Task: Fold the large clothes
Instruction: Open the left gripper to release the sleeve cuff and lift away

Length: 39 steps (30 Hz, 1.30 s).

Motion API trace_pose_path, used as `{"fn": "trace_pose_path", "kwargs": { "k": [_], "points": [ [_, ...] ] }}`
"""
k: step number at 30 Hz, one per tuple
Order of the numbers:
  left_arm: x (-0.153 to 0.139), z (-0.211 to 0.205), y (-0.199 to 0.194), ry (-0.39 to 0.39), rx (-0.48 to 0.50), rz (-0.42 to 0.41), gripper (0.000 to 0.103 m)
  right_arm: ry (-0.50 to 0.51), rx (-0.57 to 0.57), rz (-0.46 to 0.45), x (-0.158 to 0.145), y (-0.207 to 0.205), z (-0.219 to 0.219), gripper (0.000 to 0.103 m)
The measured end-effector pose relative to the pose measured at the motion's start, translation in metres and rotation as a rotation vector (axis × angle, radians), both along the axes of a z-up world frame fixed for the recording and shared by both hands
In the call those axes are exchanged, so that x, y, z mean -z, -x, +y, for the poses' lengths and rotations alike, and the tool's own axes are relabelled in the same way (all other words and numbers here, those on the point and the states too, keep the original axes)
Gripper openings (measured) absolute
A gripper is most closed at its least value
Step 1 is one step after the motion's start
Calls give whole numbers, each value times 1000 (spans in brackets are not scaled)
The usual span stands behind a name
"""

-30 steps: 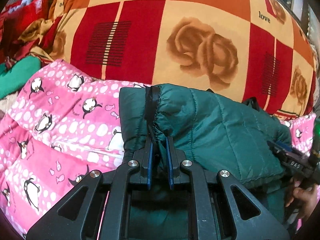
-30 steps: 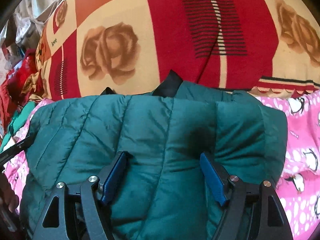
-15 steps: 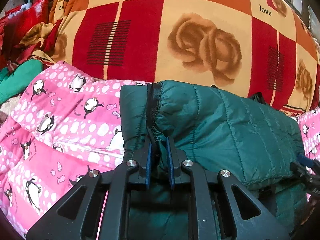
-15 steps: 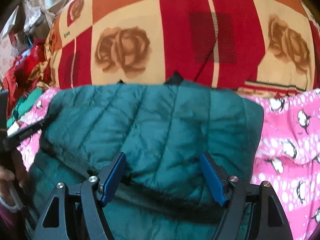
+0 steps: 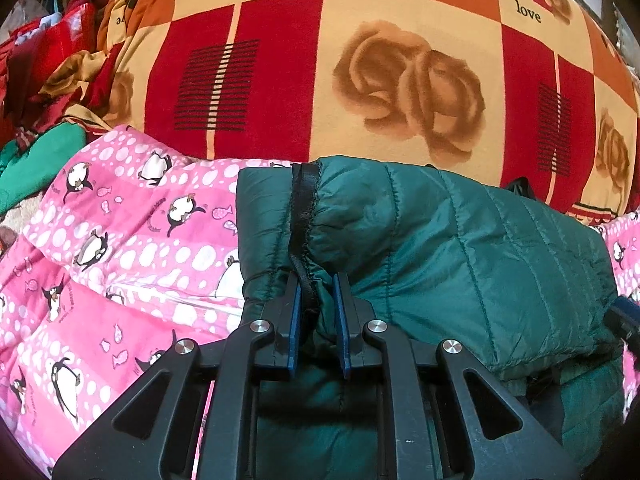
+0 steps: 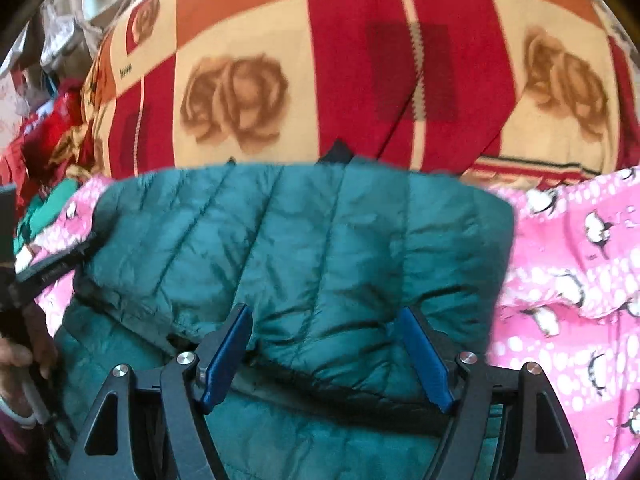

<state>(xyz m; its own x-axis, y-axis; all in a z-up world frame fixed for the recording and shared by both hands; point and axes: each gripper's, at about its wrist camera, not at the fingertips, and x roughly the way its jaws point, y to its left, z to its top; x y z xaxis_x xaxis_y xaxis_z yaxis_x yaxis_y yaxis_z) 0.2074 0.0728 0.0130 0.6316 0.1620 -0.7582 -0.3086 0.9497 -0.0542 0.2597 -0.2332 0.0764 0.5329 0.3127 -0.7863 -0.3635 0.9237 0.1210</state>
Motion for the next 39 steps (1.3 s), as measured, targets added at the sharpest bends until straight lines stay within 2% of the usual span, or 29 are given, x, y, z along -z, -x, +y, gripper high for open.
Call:
{"fn": "trace_pose_path", "kwargs": {
  "k": [3,6,13,17,23,27,33,35,37,39],
  "points": [
    [1,0,0,-5,-1,-1,14,12,42,-14,0,-7,-11,74],
    [1,-1,0,-13,0,-3,15,14,85,11,11,-20,-20,74],
    [4,-5,-1,-47,6,-2,17,30,92,48,42,-40,-16,75],
    [4,-5,-1,-45,6,-1,17,40,93,46,35,-37,-16,75],
    [5,-5,-1,-46,5,-1,18,34,74,-16,10,-5,-22,75],
    [6,-6,-1,-55,4,0,20,51,50,3,19,5,-19,75],
    [8,-6,0,-56,4,-1,34,106,61,22,44,-1,-8,78],
    [7,-6,2,-49,4,-6,40,115,63,20,41,0,-7,78],
    [4,-7,5,-43,7,-13,52,101,74,15,35,3,-10,78],
    [0,-9,10,-45,5,-23,60,69,90,7,27,11,-14,78]
  ]
}}
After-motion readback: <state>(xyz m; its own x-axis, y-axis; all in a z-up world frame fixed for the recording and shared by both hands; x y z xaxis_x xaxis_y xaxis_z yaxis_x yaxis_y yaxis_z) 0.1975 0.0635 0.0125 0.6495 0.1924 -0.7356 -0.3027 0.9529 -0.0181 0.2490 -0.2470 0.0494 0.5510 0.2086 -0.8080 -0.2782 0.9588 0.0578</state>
